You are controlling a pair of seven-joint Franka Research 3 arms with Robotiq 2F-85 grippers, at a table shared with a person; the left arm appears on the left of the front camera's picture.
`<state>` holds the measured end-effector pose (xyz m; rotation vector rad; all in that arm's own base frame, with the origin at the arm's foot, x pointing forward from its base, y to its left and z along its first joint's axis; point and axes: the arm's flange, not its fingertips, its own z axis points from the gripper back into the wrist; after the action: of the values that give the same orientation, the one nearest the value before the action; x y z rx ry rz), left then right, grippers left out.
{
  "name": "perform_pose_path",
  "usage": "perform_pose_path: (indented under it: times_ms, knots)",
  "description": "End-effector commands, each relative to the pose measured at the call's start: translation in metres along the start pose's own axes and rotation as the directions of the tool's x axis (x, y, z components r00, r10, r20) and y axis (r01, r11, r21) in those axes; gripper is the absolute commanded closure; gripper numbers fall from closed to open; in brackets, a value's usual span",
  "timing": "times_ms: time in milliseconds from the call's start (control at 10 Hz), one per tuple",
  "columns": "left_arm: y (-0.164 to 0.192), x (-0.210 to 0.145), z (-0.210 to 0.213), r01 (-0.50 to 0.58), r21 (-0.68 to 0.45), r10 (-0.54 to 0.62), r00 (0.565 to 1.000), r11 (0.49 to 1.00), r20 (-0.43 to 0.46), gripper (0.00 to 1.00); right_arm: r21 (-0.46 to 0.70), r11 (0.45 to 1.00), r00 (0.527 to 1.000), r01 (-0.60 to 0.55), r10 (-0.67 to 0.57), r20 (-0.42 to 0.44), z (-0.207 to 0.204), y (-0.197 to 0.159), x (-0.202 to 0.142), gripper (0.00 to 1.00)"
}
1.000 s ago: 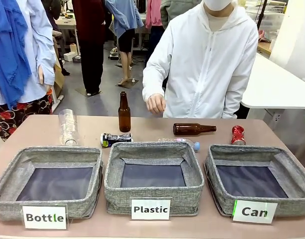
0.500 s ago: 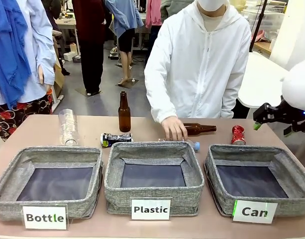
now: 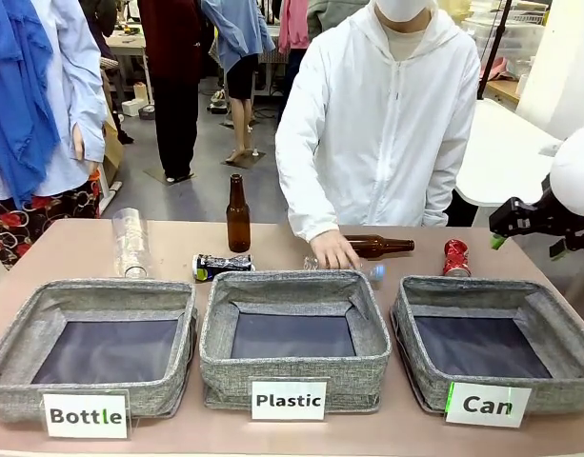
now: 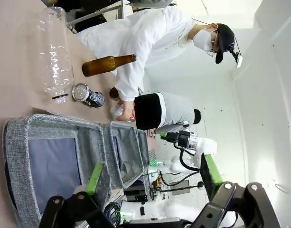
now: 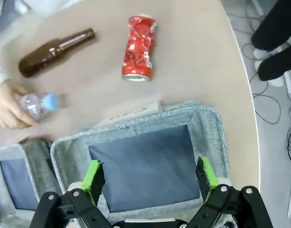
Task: Sort the can waste into the basket.
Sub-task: Pick up the can waste from the table and place it in the right Fabric basket.
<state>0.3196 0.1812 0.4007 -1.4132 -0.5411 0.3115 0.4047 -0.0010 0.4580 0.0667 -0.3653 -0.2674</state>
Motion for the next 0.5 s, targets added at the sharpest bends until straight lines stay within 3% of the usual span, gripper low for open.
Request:
perform_pose_path:
  times_ms: [0, 400]
  knots:
    - [-0.001, -0.001, 0.000, 0.023, -0.019, -0.023, 1.000, 1.000, 0.002, 0.00, -0.003, 1.000, 0.993, -0.017, 0.017, -0.114, -0.033, 0.007, 0.060, 0.00]
    - [-0.001, -0.001, 0.000, 0.023, -0.019, -0.023, 1.000, 1.000, 0.002, 0.00, -0.015, 1.000, 0.966, 0.002, -0.006, -0.259, -0.122, 0.016, 0.129, 0.00]
